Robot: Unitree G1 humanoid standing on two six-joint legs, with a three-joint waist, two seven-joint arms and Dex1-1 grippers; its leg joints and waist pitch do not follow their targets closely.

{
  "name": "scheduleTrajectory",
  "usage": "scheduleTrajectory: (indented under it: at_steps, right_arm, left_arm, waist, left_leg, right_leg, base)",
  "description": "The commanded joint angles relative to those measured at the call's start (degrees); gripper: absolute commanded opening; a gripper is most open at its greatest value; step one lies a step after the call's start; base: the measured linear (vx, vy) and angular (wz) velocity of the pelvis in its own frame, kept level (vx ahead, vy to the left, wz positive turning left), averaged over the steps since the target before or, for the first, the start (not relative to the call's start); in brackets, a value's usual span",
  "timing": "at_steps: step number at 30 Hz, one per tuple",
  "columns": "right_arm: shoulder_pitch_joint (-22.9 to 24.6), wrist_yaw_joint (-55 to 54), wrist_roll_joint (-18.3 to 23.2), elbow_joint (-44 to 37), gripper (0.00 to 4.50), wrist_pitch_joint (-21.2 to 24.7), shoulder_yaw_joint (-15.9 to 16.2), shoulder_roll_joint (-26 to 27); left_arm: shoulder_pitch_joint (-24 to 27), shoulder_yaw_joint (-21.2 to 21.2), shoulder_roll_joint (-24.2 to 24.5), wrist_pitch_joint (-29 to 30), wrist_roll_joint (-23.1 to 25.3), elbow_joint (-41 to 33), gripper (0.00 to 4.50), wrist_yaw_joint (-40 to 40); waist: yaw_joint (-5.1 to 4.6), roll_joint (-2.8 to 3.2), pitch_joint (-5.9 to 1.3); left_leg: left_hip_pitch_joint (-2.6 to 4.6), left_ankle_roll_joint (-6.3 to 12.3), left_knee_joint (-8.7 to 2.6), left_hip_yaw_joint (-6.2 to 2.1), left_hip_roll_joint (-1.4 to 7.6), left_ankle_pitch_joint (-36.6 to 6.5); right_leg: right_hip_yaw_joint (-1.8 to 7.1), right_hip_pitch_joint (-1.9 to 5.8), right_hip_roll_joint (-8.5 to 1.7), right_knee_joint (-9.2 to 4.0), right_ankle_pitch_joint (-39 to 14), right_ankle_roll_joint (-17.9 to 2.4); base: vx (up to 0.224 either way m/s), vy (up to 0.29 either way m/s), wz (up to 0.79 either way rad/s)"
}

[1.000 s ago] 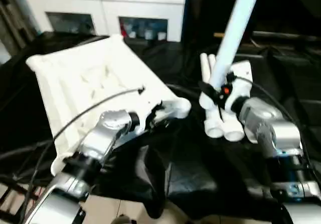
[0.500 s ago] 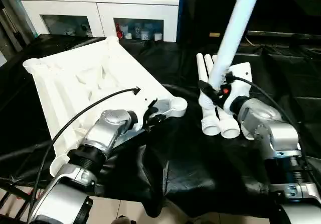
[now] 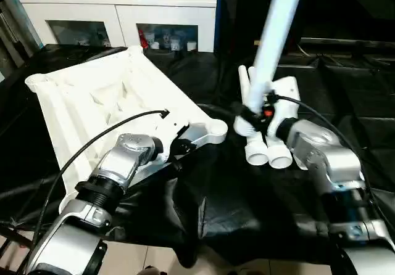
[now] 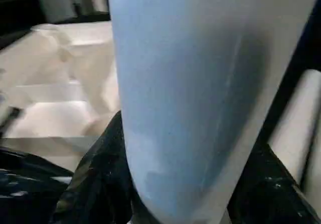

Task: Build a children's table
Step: Insert table leg to table base

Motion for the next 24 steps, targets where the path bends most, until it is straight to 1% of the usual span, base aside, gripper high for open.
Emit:
scheduleTrajectory:
  at_steps: [1, 2, 3, 4, 5, 6, 7, 8, 9, 10, 11, 12, 13, 14, 16, 17, 18, 20, 21, 23, 24]
  right_arm:
    - [-1.8, 2.9, 1.4, 0.0, 1.91, 1.4, 0.8, 0.1]
    - [-2.0, 3.7, 1.7, 0.2, 1.91, 1.7, 1.0, 0.0]
    - [-2.3, 4.4, 1.9, 0.5, 1.91, 1.8, 1.1, 0.0]
    - [-2.4, 4.9, 2.0, 0.7, 1.91, 1.8, 1.2, -0.1]
    - [-2.6, 5.8, 2.2, 1.1, 1.91, 2.0, 1.5, -0.2]
    - [-2.8, 6.7, 2.1, 1.9, 1.91, 1.7, 1.8, -0.5]
    - [-3.0, 7.3, 2.0, 2.5, 1.91, 1.5, 2.0, -0.6]
    - [-3.0, 7.8, 1.9, 2.8, 1.91, 1.3, 2.3, -0.7]
    - [-3.0, 9.6, 1.3, 4.0, 1.91, 0.9, 3.1, -1.2]
    - [-2.8, 11.2, 1.0, 4.8, 1.91, 1.1, 3.9, -1.4]
    - [-2.7, 11.7, 1.0, 4.9, 1.91, 1.4, 4.1, -1.4]
    - [-2.5, 12.2, 0.9, 4.8, 1.91, 1.5, 4.6, -1.5]
    - [-2.3, 12.4, 0.8, 4.8, 1.91, 1.5, 4.9, -1.5]
    - [-2.0, 12.9, 0.5, 4.8, 1.91, 1.6, 5.5, -1.5]
    - [-1.6, 13.2, 0.5, 4.9, 1.91, 2.3, 6.1, -1.2]
    - [-1.2, 13.6, 0.3, 4.9, 1.91, 2.8, 6.9, -1.0]
    - [-1.0, 13.8, 0.2, 4.8, 1.91, 3.0, 7.1, -1.0]
    - [-1.0, 14.0, 0.1, 4.8, 1.91, 3.0, 7.3, -0.9]
    - [-0.9, 14.6, 0.4, 4.7, 1.91, 3.5, 7.6, -0.8]
    - [-0.8, 14.9, 0.3, 4.5, 1.91, 3.6, 7.7, -0.8]
    - [-0.7, 15.0, 0.3, 4.5, 1.91, 3.7, 7.9, -0.7]
  left_arm:
    - [1.9, -0.9, 1.1, 0.6, 0.8, 0.5, 0.0, -1.8]
    - [2.3, -1.2, 1.3, -0.2, 0.7, -0.1, 0.0, -3.1]
    - [2.8, -1.4, 1.4, -0.5, 0.3, -0.8, 0.0, -4.3]
    - [3.2, -1.4, 1.5, -0.6, 0.1, -1.3, 0.0, -5.0]
    - [3.9, -1.7, 1.9, -1.6, 0.0, -2.2, 0.0, -6.1]
    - [5.0, -2.2, 2.6, -1.9, -0.5, -4.0, 0.0, -7.9]
    - [5.7, -2.5, 3.1, -2.1, -0.8, -5.3, 0.0, -9.2]
    - [6.2, -2.6, 3.4, -2.8, -1.2, -6.0, 0.0, -10.2]
    - [8.1, -3.0, 4.3, -5.9, -2.6, -8.7, 0.0, -14.0]
    - [10.0, -3.4, 5.4, -7.3, -3.0, -11.6, 0.0, -16.1]
    - [10.3, -3.3, 5.6, -7.1, -3.2, -12.2, 0.0, -16.3]
    - [10.7, -3.2, 5.7, -6.6, -3.2, -12.8, 0.0, -16.2]
    - [11.0, -3.2, 5.9, -6.7, -3.2, -13.1, 0.0, -16.3]
    - [11.5, -3.1, 6.1, -7.2, -3.1, -13.7, 0.0, -16.5]
    - [12.0, -2.8, 6.3, -6.8, -3.3, -14.2, 0.0, -16.4]
    - [12.1, -2.3, 6.4, -6.7, -2.9, -14.0, 0.0, -15.8]
    - [12.1, -2.2, 6.4, -6.8, -2.7, -13.8, 0.0, -15.6]
    - [12.0, -2.1, 6.4, -7.0, -2.5, -13.7, 0.0, -15.5]
    - [12.1, -1.8, 6.5, -7.3, -2.2, -13.4, 0.0, -15.6]
    - [12.1, -1.6, 6.4, -7.3, -2.1, -13.4, 0.0, -15.7]
    - [12.1, -1.5, 6.4, -7.3, -2.1, -13.4, 0.0, -15.8]
  waist:
    - [0.37, -0.16, -4.29]
    - [0.33, -0.47, -4.35]
    - [0.37, -0.4, -4.44]
    - [0.4, -0.25, -4.44]
    - [0.48, -0.26, -4.6]
    - [0.49, -0.25, -4.6]
    - [0.65, -0.53, -4.59]
    - [0.65, -0.42, -4.51]
    - [0.9, -0.48, -4.66]
    - [0.94, -0.63, -4.43]
    - [1.09, -0.59, -4.57]
    - [1.05, -0.54, -4.47]
    - [1.27, -0.36, -4.46]
    - [1.3, -0.59, -4.36]
    - [1.32, -0.62, -4.3]
    - [1.36, -0.85, -4.31]
    - [1.33, -0.7, -4.25]
    - [1.27, -0.82, -4.3]
    - [1.29, -0.67, -4.28]
    - [1.22, -0.69, -4.27]
    - [1.23, -0.58, -4.3]
  left_leg:
    - [0.57, 0.74, -4.19, -0.2, 0.34, -13.0]
    - [0.66, 0.92, -4.16, -0.18, 0.38, -13.1]
    - [0.55, 0.9, -4.17, -0.25, 0.43, -12.6]
    - [0.55, 1.01, -4.18, -0.19, 0.54, -12.0]
    - [0.64, 1.12, -4.11, -0.18, 0.6, -11.4]
    - [0.56, 1.19, -4.1, -0.11, 0.59, -11.0]
    - [0.6, 1.33, -4.16, -0.1, 0.76, -10.7]
    - [0.53, 1.33, -4.21, -0.1, 0.72, -10.7]
    - [0.74, 1.33, -4.11, -0.1, 0.83, -10.8]
    - [0.56, 1.39, -4.26, 0.05, 0.74, -10.7]
    - [0.76, 1.32, -4.24, 0.06, 0.94, -10.7]
    - [0.69, 1.39, -4.3, 0.08, 0.89, -10.6]
    - [0.99, 1.31, -4.23, 0.23, 0.93, -11.0]
    - [0.85, 1.35, -4.33, 0.24, 0.89, -11.1]
    - [0.81, 1.11, -4.43, 0.24, 0.82, -11.4]
    - [0.74, 1.04, -4.45, 0.22, 0.77, -11.1]
    - [0.76, 0.93, -4.52, 0.15, 0.78, -11.2]
    - [0.73, 0.84, -4.49, 0.17, 0.77, -11.1]
    - [0.72, 0.79, -4.49, 0.14, 0.75, -11.1]
    - [0.71, 0.7, -4.49, 0.15, 0.74, -11.4]
    - [0.73, 0.69, -4.5, 0.14, 0.75, -11.3]
  right_leg:
    - [2.16, 3.36, -3.69, -5.62, -20.9, -8.5]
    - [2.2, 3.37, -3.7, -5.61, -20.2, -8.9]
    - [2.23, 3.51, -3.78, -5.34, -19.3, -9.2]
    - [2.31, 3.39, -3.76, -5.24, -17.7, -9.7]
    - [2.35, 3.4, -3.8, -5.02, -16.2, -10.4]
    - [2.4, 3.44, -3.76, -4.93, -15.3, -10.7]
    - [2.43, 3.43, -3.91, -4.74, -14.5, -11.3]
    - [2.41, 3.44, -3.88, -4.75, -14.7, -11.3]
    - [2.45, 3.34, -4.1, -4.73, -15.1, -11.4]
    - [2.45, 3.31, -3.94, -4.82, -15.5, -11.2]
    - [2.56, 3.23, -4.05, -4.64, -15.0, -11.3]
    - [2.55, 3.23, -3.96, -4.66, -14.9, -11.4]
    - [2.57, 2.97, -3.87, -4.74, -15.3, -11.3]
    - [2.55, 3.14, -3.91, -4.68, -15.8, -11.0]
    - [2.55, 3.15, -3.98, -4.9, -17.6, -10.1]
    - [2.55, 3.22, -4.0, -4.92, -18.2, -9.7]
    - [2.51, 3.16, -3.97, -4.96, -18.9, -9.4]
    - [2.55, 3.15, -3.95, -4.94, -18.8, -9.1]
    - [2.55, 3.12, -3.98, -4.95, -18.9, -9.1]
    - [2.56, 3.14, -3.98, -5.05, -19.4, -9.0]
    - [2.55, 3.11, -3.96, -5.05, -19.2, -9.0]
  base:
    - [0.0, 0.0, 0.0]
    - [0.0, 0.0, 0.0]
    - [0.0, 0.0, 0.0]
    - [0.0, 0.0, 0.0]
    - [0.0, 0.0, 0.0]
    - [0.0, 0.0, 0.0]
    - [0.0, 0.0, 0.0]
    - [0.0, 0.0, 0.0]
    - [0.0, 0.0, 0.0]
    - [0.0, 0.0, 0.0]
    - [0.0, 0.0, 0.0]
    - [0.0, 0.0, 0.0]
    - [0.0, 0.0, 0.0]
    - [0.0, 0.0, 0.0]
    - [0.0, 0.0, 0.0]
    - [0.0, 0.0, 0.0]
    - [0.0, 0.0, 0.0]
    - [0.0, 0.0, 0.0]
    - [0.0, 0.0, 0.0]
    - [0.0, 0.0, 0.0]
    - [0.0, 0.0, 0.0]
